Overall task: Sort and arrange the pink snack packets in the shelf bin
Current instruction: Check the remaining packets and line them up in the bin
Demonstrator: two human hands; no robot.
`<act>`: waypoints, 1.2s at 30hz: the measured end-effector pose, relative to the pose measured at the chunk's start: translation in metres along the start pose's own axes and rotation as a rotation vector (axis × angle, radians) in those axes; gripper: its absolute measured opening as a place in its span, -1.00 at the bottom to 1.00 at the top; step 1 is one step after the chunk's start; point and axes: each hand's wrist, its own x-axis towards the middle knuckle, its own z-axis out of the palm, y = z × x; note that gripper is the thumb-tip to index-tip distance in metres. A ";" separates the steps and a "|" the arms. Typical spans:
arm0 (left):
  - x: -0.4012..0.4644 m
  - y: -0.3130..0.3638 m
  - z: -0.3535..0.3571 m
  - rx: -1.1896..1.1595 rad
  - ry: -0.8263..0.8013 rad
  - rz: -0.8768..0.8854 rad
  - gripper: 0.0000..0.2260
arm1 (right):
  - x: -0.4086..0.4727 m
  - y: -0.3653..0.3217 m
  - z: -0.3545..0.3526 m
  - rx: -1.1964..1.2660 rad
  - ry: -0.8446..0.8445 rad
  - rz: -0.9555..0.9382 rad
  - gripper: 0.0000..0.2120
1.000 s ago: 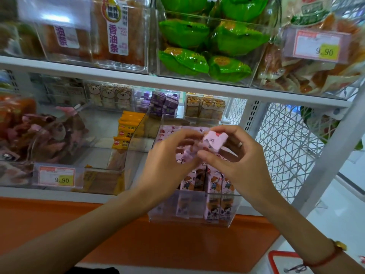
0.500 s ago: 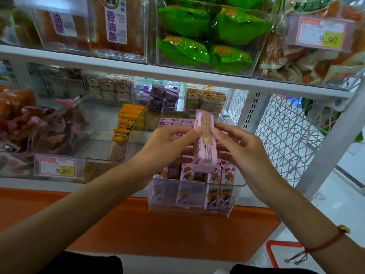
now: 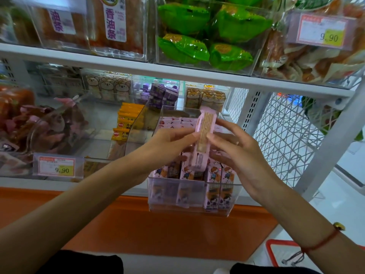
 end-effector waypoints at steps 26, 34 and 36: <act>0.002 -0.012 0.010 0.258 0.065 0.259 -0.52 | -0.005 0.000 0.004 -0.090 0.095 -0.289 -0.69; -0.001 -0.003 0.015 0.151 0.175 0.293 -0.62 | -0.002 -0.008 -0.004 -0.073 0.066 -0.239 -0.45; -0.001 -0.003 0.014 0.143 0.103 0.292 -0.66 | -0.002 -0.011 -0.007 -0.166 0.027 -0.258 -0.49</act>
